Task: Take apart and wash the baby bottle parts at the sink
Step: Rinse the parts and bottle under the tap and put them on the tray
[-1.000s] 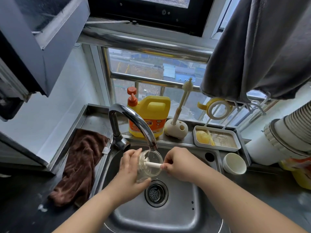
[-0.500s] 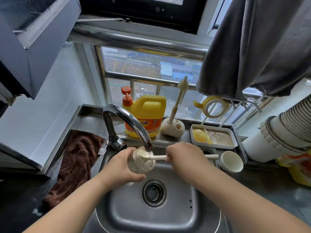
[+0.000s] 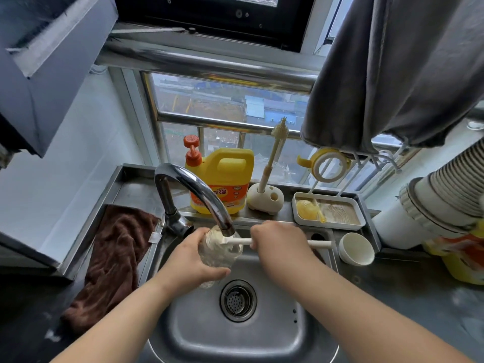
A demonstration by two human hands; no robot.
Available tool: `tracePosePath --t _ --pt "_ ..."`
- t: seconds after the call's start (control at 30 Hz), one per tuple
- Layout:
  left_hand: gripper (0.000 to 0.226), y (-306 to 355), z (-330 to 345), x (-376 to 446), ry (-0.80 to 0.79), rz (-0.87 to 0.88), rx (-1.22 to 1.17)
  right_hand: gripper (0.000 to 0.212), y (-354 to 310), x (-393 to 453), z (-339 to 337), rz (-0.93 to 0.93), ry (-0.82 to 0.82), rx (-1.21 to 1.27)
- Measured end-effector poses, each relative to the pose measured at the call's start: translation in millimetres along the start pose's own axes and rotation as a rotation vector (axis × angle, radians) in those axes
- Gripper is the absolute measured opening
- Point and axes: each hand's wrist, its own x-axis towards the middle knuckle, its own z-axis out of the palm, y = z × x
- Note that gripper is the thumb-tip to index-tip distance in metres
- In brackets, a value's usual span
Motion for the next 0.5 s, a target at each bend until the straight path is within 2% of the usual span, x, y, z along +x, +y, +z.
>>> tracePosePath --t 0.13,0.3,0.5 --pt "0.075 -0.3 5.9 -6.8 0.001 0.062 0.119 0.023 1.2 5.3 2.5 0.053 -0.133 0.022" --pt "0.077 2.7 0.4 -1.2 0.108 0.101 0.193 0.016 3.4 9.8 -2.0 0.132 -0.06 0.102" --pt "0.083 -4.8 2.8 -9.0 0.187 0.076 0.22 0.012 2.0 11.4 0.7 0.137 -0.115 0.149"
